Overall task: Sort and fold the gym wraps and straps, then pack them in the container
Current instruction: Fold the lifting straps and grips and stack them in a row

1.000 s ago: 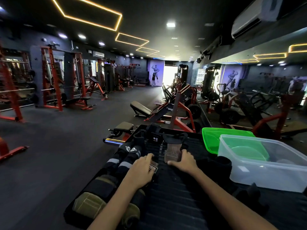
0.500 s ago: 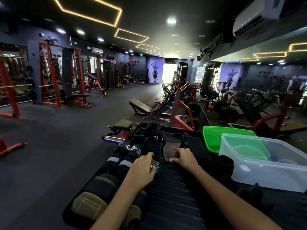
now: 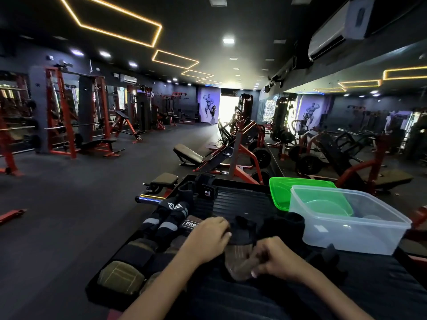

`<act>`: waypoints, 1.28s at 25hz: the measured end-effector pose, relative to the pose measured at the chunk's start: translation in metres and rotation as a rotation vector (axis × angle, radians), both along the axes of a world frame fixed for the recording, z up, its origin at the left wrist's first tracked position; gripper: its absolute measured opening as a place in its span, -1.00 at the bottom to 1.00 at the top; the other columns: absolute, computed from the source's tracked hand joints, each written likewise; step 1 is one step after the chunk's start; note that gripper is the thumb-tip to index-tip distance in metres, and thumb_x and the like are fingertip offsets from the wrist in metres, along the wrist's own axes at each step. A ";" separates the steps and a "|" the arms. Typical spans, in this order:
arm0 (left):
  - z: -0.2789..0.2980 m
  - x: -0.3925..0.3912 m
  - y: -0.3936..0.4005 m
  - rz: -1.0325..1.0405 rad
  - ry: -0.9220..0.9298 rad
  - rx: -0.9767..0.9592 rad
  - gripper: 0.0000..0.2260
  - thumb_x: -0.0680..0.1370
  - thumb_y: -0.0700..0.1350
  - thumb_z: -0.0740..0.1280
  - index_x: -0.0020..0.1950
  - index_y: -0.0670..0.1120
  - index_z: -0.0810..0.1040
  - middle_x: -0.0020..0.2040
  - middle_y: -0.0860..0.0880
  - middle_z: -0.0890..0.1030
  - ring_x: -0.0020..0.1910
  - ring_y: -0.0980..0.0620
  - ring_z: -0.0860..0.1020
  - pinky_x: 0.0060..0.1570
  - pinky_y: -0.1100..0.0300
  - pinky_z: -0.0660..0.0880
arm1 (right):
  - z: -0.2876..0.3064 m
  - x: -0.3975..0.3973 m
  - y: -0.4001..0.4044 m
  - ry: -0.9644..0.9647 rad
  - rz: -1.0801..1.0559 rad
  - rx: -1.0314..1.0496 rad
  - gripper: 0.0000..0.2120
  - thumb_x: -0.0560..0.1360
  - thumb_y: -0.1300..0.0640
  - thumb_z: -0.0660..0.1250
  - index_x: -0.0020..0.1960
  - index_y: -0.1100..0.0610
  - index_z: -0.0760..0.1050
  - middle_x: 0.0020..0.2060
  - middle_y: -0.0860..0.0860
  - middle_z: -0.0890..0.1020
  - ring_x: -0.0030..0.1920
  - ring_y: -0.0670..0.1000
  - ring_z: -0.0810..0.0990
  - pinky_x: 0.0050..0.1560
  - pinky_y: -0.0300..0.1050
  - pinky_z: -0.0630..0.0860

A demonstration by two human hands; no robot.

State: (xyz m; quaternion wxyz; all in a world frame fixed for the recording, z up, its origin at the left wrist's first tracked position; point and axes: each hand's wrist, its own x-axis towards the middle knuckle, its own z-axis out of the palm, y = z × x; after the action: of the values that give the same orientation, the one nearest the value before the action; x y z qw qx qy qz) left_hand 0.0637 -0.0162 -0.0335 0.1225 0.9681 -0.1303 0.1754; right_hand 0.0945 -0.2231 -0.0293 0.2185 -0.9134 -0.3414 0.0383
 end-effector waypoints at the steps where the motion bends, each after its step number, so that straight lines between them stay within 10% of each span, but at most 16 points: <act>1: 0.002 -0.002 -0.015 -0.027 0.070 -0.018 -0.72 0.60 -0.04 0.15 0.24 -0.14 0.45 0.24 -0.08 0.49 0.24 -0.07 0.43 0.25 0.11 0.32 | 0.004 -0.013 -0.013 0.074 0.059 -0.031 -0.82 0.18 0.12 0.58 -0.28 0.08 0.61 -0.44 -0.12 0.54 -0.39 -0.25 0.49 -0.30 -0.35 0.39; 7: -0.032 0.001 -0.059 0.065 0.415 0.128 -0.49 0.62 0.12 0.04 0.51 -0.09 0.15 0.49 -0.12 0.23 0.46 -0.09 0.22 0.42 0.03 0.16 | 0.031 -0.045 -0.067 0.452 0.213 -0.065 -0.86 0.34 0.01 0.51 -0.14 0.01 0.64 -0.22 -0.09 0.67 -0.13 -0.19 0.60 0.00 -0.28 0.50; 12: -0.047 -0.004 -0.057 0.084 0.209 0.032 -0.54 0.60 0.13 0.08 0.39 -0.13 0.30 0.34 -0.11 0.40 0.31 -0.09 0.37 0.29 0.07 0.28 | 0.014 -0.021 -0.053 -0.102 -0.238 0.200 -0.58 0.37 0.02 0.48 0.17 0.10 0.51 0.10 -0.01 0.56 0.15 -0.06 0.51 0.12 -0.30 0.37; 15: -0.040 -0.011 -0.062 0.018 0.122 0.131 -0.32 0.44 0.34 -0.09 0.29 -0.11 0.38 0.20 -0.08 0.46 0.21 -0.07 0.41 0.19 0.09 0.29 | -0.005 -0.004 -0.017 -0.057 -0.268 0.097 -0.38 0.41 -0.02 0.42 0.36 0.17 0.28 0.28 0.10 0.38 0.31 0.07 0.39 0.28 -0.15 0.32; 22: -0.040 -0.015 -0.064 -0.071 0.137 0.138 -0.14 0.27 0.45 -0.14 0.36 -0.01 0.39 0.20 -0.07 0.40 0.18 -0.06 0.40 0.17 0.06 0.34 | 0.007 0.013 0.000 0.018 -0.536 0.474 -0.83 0.38 0.22 0.36 -0.35 0.10 0.45 -0.34 0.08 0.56 -0.23 0.07 0.53 -0.23 -0.13 0.37; 26: -0.034 -0.018 -0.066 -0.095 -0.029 0.088 -0.35 0.39 0.32 0.04 0.29 -0.05 0.44 0.12 -0.07 0.43 0.06 -0.06 0.44 0.06 0.04 0.38 | 0.011 0.002 -0.006 0.469 -0.596 1.199 -0.81 0.45 0.36 0.30 -0.27 0.14 0.44 -0.46 0.02 0.52 -0.40 -0.02 0.49 -0.42 -0.24 0.44; 32: -0.032 -0.021 -0.068 -0.196 -0.194 -0.006 -0.54 0.29 0.14 0.26 0.11 -0.05 0.48 -0.05 -0.02 0.45 -0.17 0.04 0.45 -0.17 0.20 0.45 | 0.042 -0.002 -0.036 0.509 -0.503 1.226 -0.76 0.43 0.37 0.32 -0.33 0.16 0.35 -0.67 -0.07 0.41 -0.67 -0.14 0.33 -0.65 -0.35 0.27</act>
State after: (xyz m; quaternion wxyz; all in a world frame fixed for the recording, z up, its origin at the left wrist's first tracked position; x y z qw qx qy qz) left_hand 0.0428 -0.0845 -0.0653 0.1288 0.9289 -0.2349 0.2557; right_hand 0.0920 -0.2593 0.0129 0.7685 -0.6395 -0.0182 -0.0001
